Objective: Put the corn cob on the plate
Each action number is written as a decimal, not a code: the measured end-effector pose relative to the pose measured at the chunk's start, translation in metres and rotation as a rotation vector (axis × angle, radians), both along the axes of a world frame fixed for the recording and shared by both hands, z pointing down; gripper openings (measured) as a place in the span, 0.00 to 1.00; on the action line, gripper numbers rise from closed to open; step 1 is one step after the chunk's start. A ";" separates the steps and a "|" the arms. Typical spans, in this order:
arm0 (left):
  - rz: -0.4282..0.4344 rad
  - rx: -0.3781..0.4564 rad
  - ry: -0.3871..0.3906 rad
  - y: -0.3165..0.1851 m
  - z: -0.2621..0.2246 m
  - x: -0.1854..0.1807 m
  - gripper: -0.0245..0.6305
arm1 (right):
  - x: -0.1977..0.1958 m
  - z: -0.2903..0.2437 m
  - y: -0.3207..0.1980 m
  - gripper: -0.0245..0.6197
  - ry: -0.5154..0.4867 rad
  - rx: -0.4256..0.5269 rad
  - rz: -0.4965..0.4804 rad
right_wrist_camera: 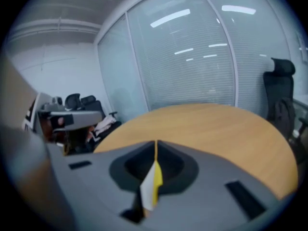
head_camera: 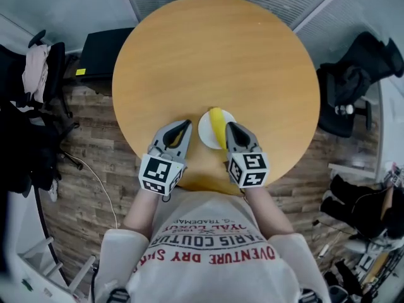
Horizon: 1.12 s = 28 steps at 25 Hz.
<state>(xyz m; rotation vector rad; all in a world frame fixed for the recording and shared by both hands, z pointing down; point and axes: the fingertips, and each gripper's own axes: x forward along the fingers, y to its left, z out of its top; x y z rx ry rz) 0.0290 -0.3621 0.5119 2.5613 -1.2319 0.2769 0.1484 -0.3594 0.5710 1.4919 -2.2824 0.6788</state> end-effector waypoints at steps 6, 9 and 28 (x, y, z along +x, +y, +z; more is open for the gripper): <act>-0.038 0.056 0.000 0.019 -0.034 0.006 0.09 | 0.001 -0.060 0.020 0.09 0.024 0.197 -0.080; -0.057 0.092 -0.005 0.026 -0.052 0.007 0.09 | 0.005 -0.089 0.028 0.09 0.006 0.278 -0.089; -0.083 0.202 -0.018 0.048 -0.108 0.024 0.09 | 0.033 -0.139 0.048 0.09 0.019 0.411 -0.089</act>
